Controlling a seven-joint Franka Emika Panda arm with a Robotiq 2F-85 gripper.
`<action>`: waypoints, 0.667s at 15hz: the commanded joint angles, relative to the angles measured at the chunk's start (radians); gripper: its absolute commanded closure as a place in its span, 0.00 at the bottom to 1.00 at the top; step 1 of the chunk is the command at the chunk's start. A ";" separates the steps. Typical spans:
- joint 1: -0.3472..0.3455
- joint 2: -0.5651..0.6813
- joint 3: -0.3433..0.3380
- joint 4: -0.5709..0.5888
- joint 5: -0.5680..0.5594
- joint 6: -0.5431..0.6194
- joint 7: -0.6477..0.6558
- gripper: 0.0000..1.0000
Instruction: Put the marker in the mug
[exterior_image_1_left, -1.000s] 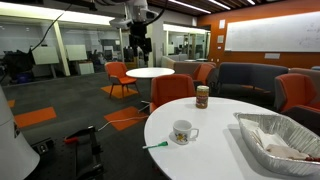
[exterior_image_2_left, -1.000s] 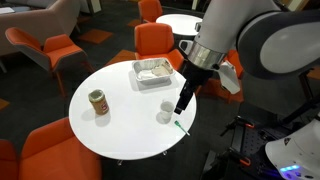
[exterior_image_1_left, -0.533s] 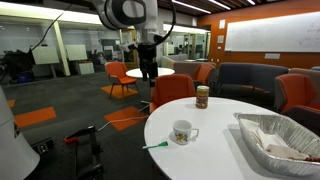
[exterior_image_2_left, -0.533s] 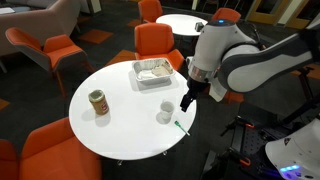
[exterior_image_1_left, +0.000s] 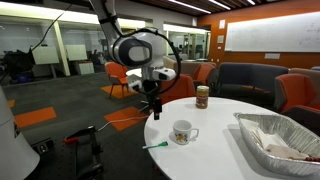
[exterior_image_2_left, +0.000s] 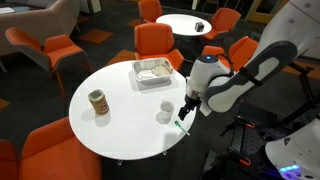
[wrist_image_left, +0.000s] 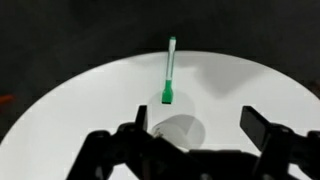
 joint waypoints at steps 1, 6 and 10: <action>-0.007 0.129 -0.005 0.053 0.037 0.097 -0.022 0.00; -0.025 0.268 -0.005 0.133 0.059 0.125 -0.027 0.00; -0.017 0.353 -0.021 0.199 0.046 0.129 -0.040 0.04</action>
